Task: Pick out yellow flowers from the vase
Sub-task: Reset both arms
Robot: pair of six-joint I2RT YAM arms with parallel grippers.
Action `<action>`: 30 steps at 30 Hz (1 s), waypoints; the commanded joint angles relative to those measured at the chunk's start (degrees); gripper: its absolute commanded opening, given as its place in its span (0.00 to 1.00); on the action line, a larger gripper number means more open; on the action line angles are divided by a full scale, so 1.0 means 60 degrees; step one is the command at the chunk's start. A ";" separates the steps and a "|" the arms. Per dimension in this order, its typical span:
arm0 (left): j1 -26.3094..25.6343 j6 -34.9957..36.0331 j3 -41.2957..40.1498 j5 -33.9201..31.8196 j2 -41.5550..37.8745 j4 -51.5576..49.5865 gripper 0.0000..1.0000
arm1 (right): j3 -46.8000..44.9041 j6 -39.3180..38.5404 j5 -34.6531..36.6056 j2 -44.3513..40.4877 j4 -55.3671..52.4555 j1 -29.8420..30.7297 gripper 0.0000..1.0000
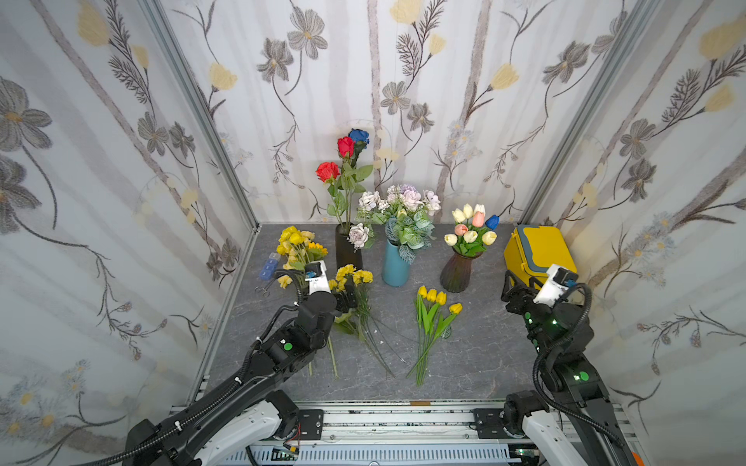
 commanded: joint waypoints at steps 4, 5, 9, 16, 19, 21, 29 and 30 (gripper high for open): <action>0.1769 0.0072 -0.0350 -0.1876 -0.0035 0.0991 1.00 | -0.0681 -0.1130 0.1808 -0.0829 0.1888 0.0000 1.00; 0.2028 0.0157 -0.0555 -0.1941 0.0031 0.1359 1.00 | -0.0817 -0.1180 0.1908 -0.0705 0.2233 -0.0005 1.00; 0.3144 0.0142 -0.1247 -0.1813 0.0365 0.2482 1.00 | -0.1193 -0.1101 0.2556 0.0261 0.3151 -0.0007 1.00; 0.5050 0.0204 -0.1837 -0.0838 0.1468 0.3848 1.00 | -0.2849 -0.1173 0.4350 0.1513 0.5368 -0.0215 1.00; 0.5521 0.0359 -0.2164 0.0015 0.1940 0.4927 1.00 | -0.3724 -0.1727 0.3768 0.2120 0.6769 -0.0327 1.00; 0.5839 0.0493 -0.2405 0.0681 0.2356 0.5696 1.00 | -0.4054 -0.2043 0.3615 0.2702 0.7372 -0.0344 1.00; 0.5979 0.2369 -0.3648 0.2022 0.4618 0.9850 1.00 | -0.4133 -0.2923 0.2369 0.5433 0.8643 -0.0388 1.00; 0.5993 0.2612 -0.3698 0.2094 0.4983 1.0192 1.00 | -0.4124 -0.3009 0.2128 0.5760 0.8861 -0.0386 1.00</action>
